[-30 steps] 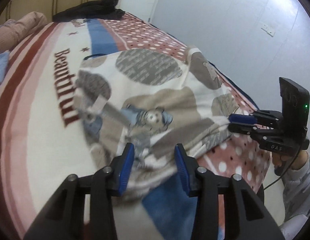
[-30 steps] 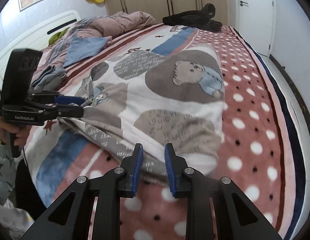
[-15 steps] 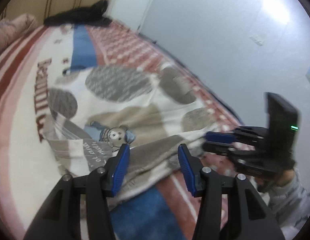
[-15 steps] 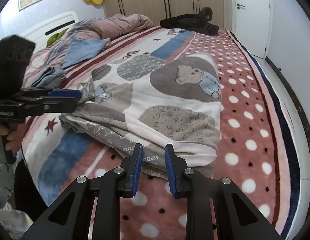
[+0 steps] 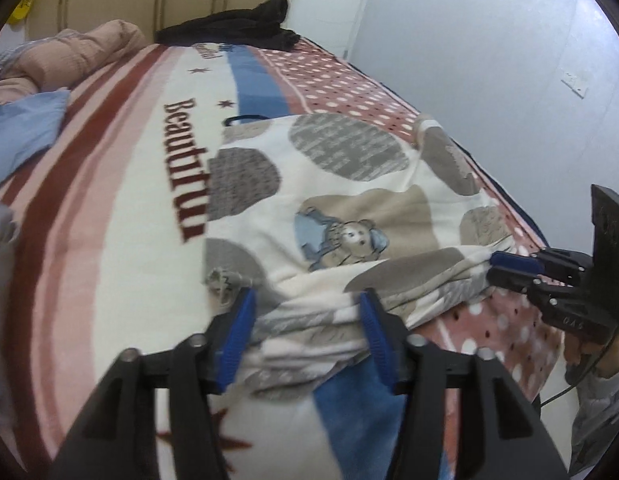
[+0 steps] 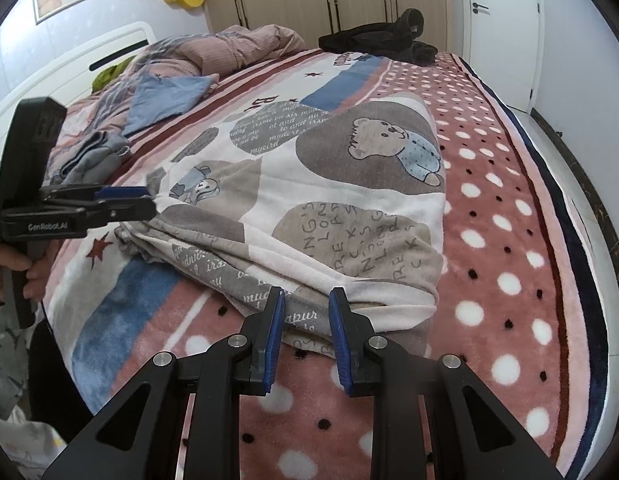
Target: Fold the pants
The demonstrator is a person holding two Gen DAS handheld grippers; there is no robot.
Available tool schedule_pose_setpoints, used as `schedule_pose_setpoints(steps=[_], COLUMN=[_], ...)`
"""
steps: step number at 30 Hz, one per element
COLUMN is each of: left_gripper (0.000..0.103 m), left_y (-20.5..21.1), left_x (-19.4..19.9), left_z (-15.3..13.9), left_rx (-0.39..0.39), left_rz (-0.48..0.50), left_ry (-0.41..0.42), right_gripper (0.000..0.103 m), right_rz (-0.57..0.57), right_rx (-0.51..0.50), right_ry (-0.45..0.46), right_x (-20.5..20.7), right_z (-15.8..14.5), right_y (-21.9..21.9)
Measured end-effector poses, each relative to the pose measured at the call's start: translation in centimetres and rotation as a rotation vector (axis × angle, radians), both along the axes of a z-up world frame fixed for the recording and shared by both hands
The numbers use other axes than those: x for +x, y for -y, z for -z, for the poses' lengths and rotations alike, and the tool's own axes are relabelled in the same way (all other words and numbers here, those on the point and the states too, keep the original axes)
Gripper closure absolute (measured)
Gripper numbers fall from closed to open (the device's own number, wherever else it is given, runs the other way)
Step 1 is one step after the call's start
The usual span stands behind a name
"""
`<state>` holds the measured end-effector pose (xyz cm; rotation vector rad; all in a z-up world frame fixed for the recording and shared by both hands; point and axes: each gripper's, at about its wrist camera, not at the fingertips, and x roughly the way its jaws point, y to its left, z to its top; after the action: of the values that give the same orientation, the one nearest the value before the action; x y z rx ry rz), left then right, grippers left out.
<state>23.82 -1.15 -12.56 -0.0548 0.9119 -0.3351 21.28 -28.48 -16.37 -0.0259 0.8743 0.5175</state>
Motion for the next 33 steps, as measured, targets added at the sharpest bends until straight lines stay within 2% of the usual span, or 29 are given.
schedule_pose_setpoints(steps=[3,7,9,12,15,20,23,25,26,27,31,32,33], left_gripper=[0.042,0.041,0.041,0.041,0.041,0.041,0.041,0.037,0.026,0.023,0.023,0.023,0.023], left_y=[-0.6,-0.3,0.6,2.8,4.4,5.4,4.0,2.5,2.0,1.4,-1.0,-1.1,-1.0], left_x=[-0.3,1.3,2.7,6.1,9.0,13.2,14.7,14.9,14.9,14.8,14.9,14.8,14.6], left_z=[-1.1,-2.7,-3.4,-3.7,-3.3,-1.5,0.4,1.4,1.7,2.0,2.9,2.8,2.7], left_rx=[-0.016,-0.066,-0.088,-0.069,-0.051,0.050,0.112,0.129,0.139,0.144,0.088,0.093,0.103], left_rz=[-0.004,0.025,0.051,0.094,0.097,0.053,-0.012,-0.037,-0.051,-0.070,-0.122,-0.122,-0.122], left_ry=[0.033,0.075,0.093,0.106,0.096,0.070,0.019,0.013,0.014,0.008,-0.037,-0.034,-0.029], right_gripper=[0.085,0.085,0.085,0.085,0.085,0.085,0.084,0.082,0.080,0.078,0.077,0.074,0.064], right_rz=[0.000,0.008,0.001,0.008,0.017,0.015,0.052,0.087,0.104,0.118,0.164,0.174,0.194], right_rx=[-0.007,-0.011,0.012,0.002,-0.008,-0.009,-0.066,-0.102,-0.108,-0.101,-0.040,-0.041,-0.069], right_ry=[0.014,0.065,0.080,0.100,0.109,0.096,0.052,0.003,-0.008,-0.014,-0.040,-0.043,-0.042], right_x=[0.0,1.0,2.2,4.7,7.9,11.8,13.0,13.3,13.2,13.0,12.3,12.2,11.9], right_z=[-0.7,-2.5,-3.4,-4.4,-4.7,-3.5,-1.8,-0.2,0.4,1.0,1.3,1.2,1.1], right_y=[0.0,0.0,0.0,-0.3,-0.6,-1.1,-1.1,-0.5,0.0,0.7,3.1,3.3,3.6])
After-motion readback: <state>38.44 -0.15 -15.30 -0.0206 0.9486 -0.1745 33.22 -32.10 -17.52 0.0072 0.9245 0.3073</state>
